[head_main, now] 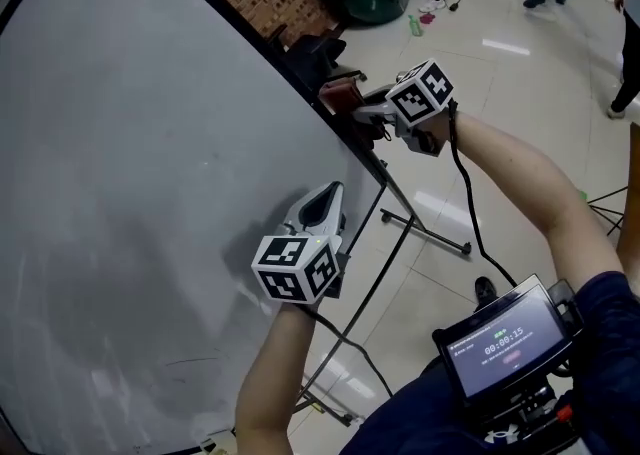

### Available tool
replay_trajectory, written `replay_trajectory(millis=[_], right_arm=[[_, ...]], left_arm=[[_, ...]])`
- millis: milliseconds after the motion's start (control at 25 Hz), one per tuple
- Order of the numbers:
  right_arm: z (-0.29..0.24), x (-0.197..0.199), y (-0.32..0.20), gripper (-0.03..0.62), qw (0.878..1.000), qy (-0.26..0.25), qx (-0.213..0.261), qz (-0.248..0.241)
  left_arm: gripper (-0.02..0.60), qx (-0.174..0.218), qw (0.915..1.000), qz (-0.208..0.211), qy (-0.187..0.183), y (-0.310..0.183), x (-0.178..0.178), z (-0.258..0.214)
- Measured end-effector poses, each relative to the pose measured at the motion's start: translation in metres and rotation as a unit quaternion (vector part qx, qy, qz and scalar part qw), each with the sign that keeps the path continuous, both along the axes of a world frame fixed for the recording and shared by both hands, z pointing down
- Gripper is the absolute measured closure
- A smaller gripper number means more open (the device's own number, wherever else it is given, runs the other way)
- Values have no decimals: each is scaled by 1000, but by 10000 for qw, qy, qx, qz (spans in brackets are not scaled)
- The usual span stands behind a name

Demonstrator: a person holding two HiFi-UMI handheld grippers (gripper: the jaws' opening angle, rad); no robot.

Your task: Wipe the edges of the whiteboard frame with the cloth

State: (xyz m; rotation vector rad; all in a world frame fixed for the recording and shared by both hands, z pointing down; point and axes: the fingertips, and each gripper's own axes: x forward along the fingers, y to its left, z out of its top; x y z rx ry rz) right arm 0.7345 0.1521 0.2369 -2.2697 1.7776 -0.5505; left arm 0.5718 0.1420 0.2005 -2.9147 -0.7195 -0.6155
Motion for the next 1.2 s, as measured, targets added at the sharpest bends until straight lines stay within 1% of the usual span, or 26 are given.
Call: replay_trajectory(millis=[120,240,360,440,520,640,760,920,1080,1200], right_arm=[[27,-3,6,536,9996,-18,-270,25],[55,-20,11,536,9989,-121,-433,-89],[81,-49,4,536,9984,-96,-405,-372],[99,-67,-3,536,9977,-52,-307,-604],[120,-77,-15,534,9961,-42,-281,-832],[136,-73,-28,534,9940,-167,-99,-1075],[149,-71,-23,534,9925,-311,186,-1164],[184,-73,-22,534,9903,-530,-29,-1282],[202,-72,-28,534,9894,-688,-129,-1270],[215,-71,-31,534,9886,-929,-128,-1174]], left_arm=[[577,58,9999,-27,-90,-3,-9,11],[577,19,9999,26,-139,-2,-15,18],[577,-56,9998,40,-173,1,-28,36],[577,-66,9997,45,-213,5,-33,58],[577,-37,9995,24,-317,7,-31,82],[577,-74,9981,-62,-614,7,-16,109],[577,-6,9961,-188,-861,14,-14,134],[577,139,9950,-312,-939,14,-9,150],[577,-60,9946,-331,-981,12,-2,159],[577,-270,9936,-353,-1034,13,0,171]])
